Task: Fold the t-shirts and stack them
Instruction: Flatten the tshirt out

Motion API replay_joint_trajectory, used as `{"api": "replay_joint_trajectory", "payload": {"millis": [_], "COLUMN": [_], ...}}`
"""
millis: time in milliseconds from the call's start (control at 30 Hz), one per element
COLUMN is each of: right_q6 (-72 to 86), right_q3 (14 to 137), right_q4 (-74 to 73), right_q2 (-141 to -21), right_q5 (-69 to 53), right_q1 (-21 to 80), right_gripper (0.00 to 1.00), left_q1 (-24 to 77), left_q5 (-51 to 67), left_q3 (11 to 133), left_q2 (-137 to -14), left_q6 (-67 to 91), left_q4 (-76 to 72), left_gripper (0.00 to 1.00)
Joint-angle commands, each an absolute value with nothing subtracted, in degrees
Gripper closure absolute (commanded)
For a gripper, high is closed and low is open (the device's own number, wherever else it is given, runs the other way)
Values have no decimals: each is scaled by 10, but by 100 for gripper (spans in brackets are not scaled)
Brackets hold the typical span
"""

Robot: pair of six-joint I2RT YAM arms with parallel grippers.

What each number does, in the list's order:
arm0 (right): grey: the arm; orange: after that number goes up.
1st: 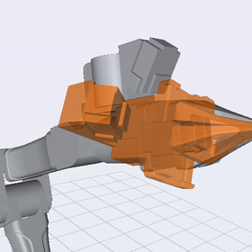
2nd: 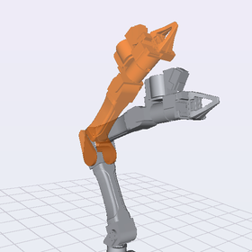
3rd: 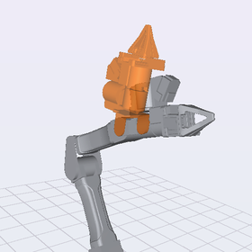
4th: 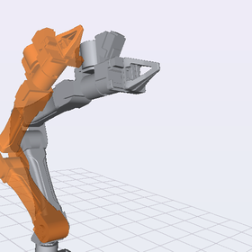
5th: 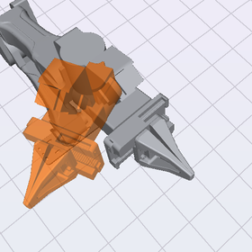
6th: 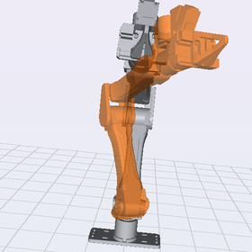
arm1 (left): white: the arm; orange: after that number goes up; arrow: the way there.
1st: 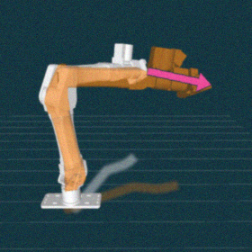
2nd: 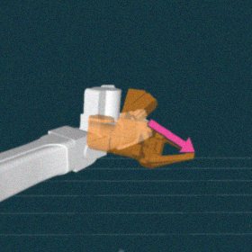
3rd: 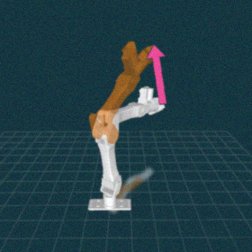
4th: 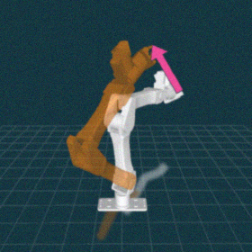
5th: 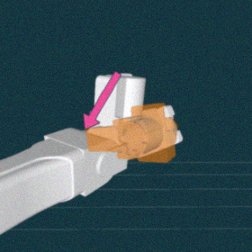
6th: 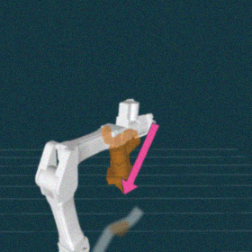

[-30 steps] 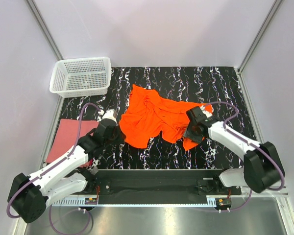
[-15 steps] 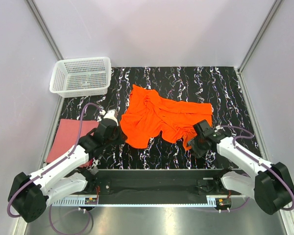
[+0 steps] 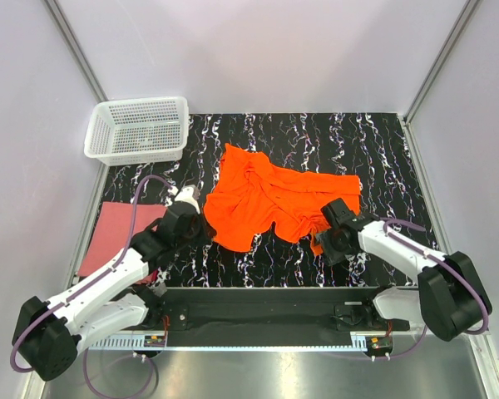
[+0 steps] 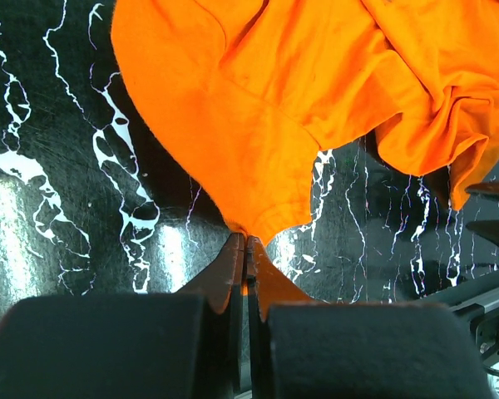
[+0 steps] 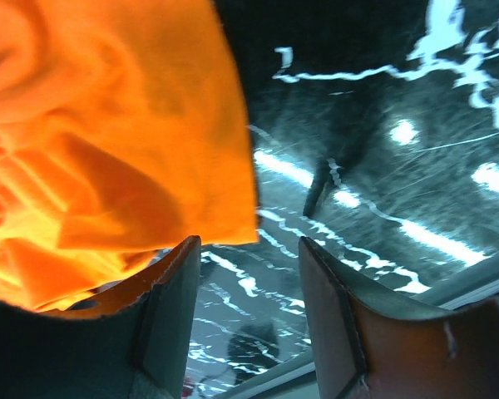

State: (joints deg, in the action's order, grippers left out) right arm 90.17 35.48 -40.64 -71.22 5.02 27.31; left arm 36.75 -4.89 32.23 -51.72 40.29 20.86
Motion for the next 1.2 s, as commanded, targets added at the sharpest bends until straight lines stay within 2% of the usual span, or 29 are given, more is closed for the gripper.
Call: {"api": "replay_joint_trajectory", "payload": {"millis": [0,633,1000,1067,1167], "right_q6": [929,952,973,968,950], "right_q3": [388,424,391,383,372], "right_q4": [-424,-432,-419,-421,-428], "right_q2": [-722,-810,-833,-819,-788], "right_q5": [76,50,48,67,95], "right_q1": [271,272,280,280,280], "right_gripper": [42,47,65,71,88], "left_q1": [367,363,359,358,357], "left_q5": [-38,-30,-25,-25,-30], "left_q3": [323,308,310,314,317], "left_q2": [-505,-490,-476,-474,-468], "left_q6": [395,388,383,382,382], "left_q4": [182,165,170,173,182], "left_gripper": [100,100,100,100,100]}}
